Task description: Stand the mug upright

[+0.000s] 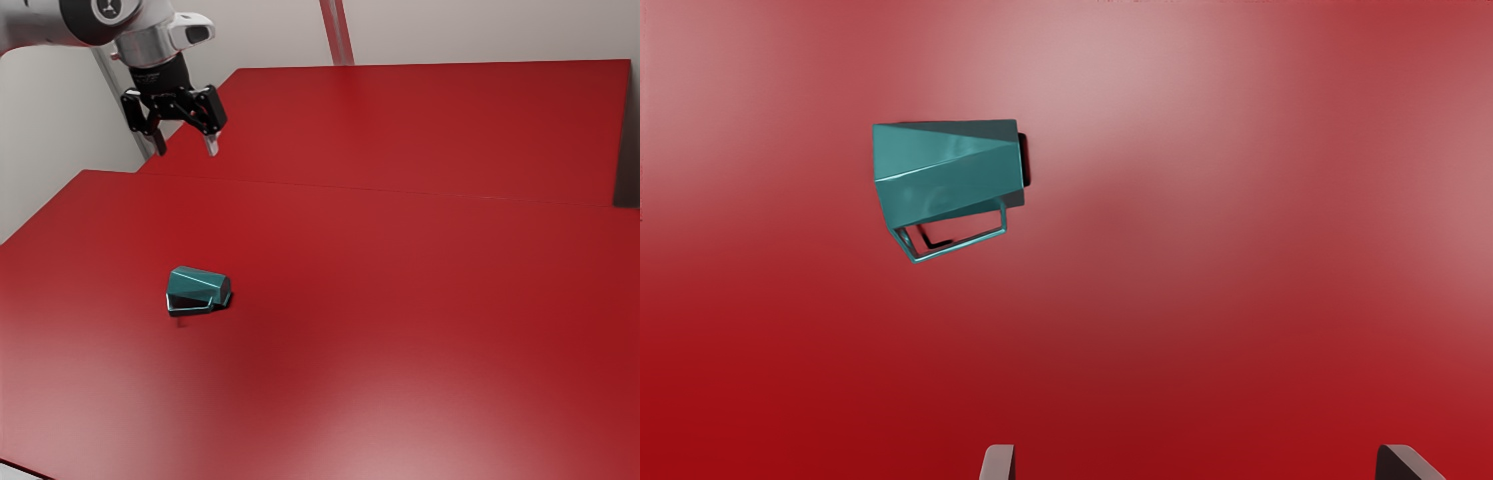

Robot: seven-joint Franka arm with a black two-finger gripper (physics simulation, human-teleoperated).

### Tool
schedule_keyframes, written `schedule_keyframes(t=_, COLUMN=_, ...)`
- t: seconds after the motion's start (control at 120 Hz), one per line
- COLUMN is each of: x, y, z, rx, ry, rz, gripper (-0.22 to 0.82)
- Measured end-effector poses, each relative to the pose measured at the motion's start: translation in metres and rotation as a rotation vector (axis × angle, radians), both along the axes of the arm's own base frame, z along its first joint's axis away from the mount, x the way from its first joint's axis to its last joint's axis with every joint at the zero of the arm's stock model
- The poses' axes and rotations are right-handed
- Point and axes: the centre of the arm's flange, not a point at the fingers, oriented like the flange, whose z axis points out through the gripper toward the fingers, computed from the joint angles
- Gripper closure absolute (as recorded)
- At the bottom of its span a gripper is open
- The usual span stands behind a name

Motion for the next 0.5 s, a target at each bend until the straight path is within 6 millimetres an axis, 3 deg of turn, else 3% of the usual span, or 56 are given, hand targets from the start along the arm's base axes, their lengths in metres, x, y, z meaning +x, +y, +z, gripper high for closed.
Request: schedule_keyframes(t=0.5, x=0.001, y=0.025, z=-0.004, rx=0.001, ry=0.015, rz=0.047, gripper=0.02)
